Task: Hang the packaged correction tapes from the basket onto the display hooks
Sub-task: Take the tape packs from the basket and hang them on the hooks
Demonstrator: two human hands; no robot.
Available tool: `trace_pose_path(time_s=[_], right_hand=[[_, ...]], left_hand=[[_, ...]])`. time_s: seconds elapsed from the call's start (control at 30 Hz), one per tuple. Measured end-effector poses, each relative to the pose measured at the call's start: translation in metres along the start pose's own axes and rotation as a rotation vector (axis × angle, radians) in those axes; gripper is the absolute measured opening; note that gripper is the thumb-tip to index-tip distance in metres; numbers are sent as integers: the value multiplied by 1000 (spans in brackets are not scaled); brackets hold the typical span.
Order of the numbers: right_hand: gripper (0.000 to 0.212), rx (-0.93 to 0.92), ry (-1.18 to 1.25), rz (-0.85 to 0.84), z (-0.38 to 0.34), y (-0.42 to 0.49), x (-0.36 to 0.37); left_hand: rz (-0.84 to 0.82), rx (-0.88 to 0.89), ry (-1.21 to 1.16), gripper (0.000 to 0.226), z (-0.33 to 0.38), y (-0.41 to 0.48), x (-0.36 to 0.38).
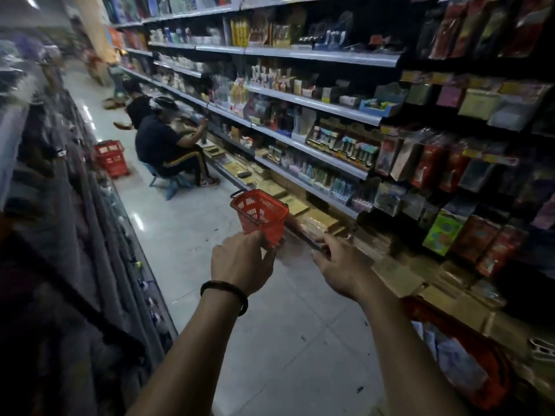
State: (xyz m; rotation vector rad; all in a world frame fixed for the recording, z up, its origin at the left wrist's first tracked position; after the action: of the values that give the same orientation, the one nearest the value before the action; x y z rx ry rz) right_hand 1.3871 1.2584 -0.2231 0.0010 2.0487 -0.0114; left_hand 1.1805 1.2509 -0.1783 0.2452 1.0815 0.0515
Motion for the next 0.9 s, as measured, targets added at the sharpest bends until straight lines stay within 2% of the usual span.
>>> trace_pose_path(time_s=[0.33, 0.57, 0.7, 0.9], right_hand=[[43, 26, 40, -12, 116, 82, -43], [43, 210, -65, 22, 200, 127, -64], [49, 308, -110, 28, 224, 161, -69], [44, 478, -160, 65, 251, 193, -94]], left_hand=[[-95, 31, 50, 27, 83, 107, 91], [-211, 223, -40, 25, 133, 192, 159], [-299, 345, -42, 28, 159, 250, 195], [-386, 592, -16, 26, 208, 321, 230]])
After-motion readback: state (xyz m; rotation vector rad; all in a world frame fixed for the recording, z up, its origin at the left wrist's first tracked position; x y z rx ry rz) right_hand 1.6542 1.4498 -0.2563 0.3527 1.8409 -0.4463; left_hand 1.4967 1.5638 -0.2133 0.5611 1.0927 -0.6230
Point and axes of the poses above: each hand's wrist, its own y-axis towards the middle knuckle, its own x-axis out of the palm, z = x × y, the point moved 4 cm from there along y, towards the middle knuckle, and after that the axes turned 13 degrees about -y, right-handed, at the moved point
